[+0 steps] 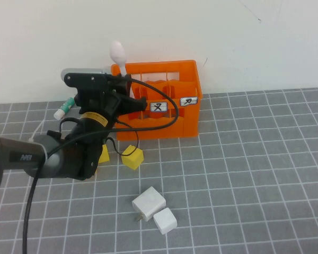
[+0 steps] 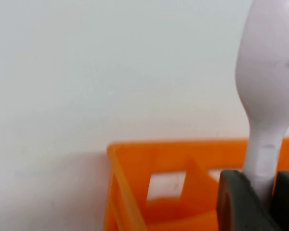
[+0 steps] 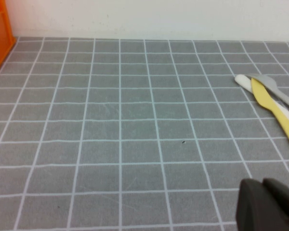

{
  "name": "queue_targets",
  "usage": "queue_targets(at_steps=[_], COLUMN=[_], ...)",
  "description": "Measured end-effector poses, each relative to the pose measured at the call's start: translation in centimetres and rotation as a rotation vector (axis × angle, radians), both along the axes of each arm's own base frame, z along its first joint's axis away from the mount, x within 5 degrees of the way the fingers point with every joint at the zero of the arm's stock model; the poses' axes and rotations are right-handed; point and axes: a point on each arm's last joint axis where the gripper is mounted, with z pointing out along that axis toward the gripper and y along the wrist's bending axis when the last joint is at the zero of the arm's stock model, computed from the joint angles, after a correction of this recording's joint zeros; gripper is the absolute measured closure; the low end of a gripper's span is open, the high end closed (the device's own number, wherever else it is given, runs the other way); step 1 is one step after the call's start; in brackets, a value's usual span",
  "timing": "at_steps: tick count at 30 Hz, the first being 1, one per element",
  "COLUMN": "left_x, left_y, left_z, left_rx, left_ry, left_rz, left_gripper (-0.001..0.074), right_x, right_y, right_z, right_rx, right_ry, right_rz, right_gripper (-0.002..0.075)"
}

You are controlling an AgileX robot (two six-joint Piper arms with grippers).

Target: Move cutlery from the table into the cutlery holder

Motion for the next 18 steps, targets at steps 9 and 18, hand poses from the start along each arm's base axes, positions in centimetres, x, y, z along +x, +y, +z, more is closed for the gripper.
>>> queue_targets(at_steps=[9,18], left_x=[-0.2,-6.9], left_y=[0.4,3.1], left_z=[1.6,10.7], left_rx=[0.001,0.063], left_ry=[0.004,-0.009], left_rz=[0.037,0.054], left_gripper=[0.0332,0.0595], right_x=[0.0,0.0], right_y=[0.0,0.0], right_z=[0.0,0.0], right_rx=[0.000,0.000], right_ry=[0.000,0.000], right_rz=[0.000,0.000], right_gripper=[0.0729,0.0729])
